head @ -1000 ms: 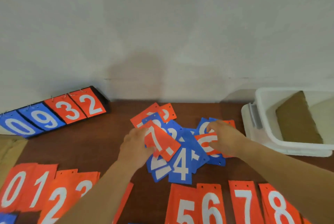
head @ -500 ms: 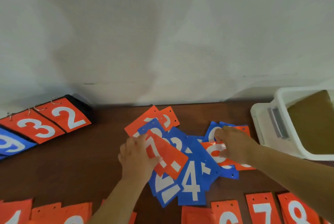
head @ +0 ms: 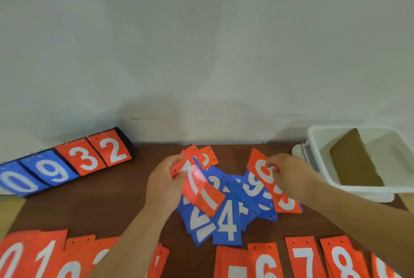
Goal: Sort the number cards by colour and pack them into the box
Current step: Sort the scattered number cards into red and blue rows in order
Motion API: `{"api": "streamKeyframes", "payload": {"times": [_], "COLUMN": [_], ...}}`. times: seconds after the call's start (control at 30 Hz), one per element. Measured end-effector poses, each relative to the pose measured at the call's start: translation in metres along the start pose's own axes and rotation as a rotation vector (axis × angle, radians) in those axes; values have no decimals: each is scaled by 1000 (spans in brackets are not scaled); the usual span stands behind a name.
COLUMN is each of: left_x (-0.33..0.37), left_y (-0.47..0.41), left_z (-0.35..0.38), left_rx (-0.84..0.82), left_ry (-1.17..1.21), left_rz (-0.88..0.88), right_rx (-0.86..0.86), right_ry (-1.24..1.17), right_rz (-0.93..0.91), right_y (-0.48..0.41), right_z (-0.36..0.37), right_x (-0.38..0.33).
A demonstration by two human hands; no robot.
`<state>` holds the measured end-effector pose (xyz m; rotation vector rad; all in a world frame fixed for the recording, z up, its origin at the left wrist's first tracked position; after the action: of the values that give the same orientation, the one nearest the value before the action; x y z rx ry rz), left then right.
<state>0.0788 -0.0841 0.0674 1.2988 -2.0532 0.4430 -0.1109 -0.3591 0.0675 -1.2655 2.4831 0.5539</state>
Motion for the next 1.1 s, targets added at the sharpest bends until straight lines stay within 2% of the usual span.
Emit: {"api": "streamKeyframes", "payload": {"times": [0.23, 0.37, 0.5, 0.6, 0.77, 1.1], "left_x": [100, 149, 176, 186, 168, 96], "left_y": [99, 187, 262, 309, 347, 353], "left_z": [-73, -110, -127, -127, -125, -153], "left_rx": [82, 134, 124, 109, 154, 244], "left_ry": [156, 135, 265, 303, 297, -9], "left_rz": [170, 294, 360, 406, 343, 207], "right_rx": [181, 275, 389, 408, 277, 191], "right_ry": [-298, -345, -428, -525, -625, -615], "right_rz": [-117, -264, -370, -377, -404, -437], "right_y": [112, 208, 316, 363, 356, 327], "right_z": [-107, -166, -207, -198, -144, -92], "right_x": [-43, -60, -59, -47, -62, -91]}}
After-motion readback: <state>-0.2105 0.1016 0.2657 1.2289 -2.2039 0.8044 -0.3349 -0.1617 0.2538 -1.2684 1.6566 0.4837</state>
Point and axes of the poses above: each hand's wrist, its own y-axis away from the middle knuckle, its own z-axis out of the palm, x = y × z, the point moved 3 cm from there along -y, towards the middle knuckle, and after that the axes turned 8 degrees about -y, right-handed, at the moved point
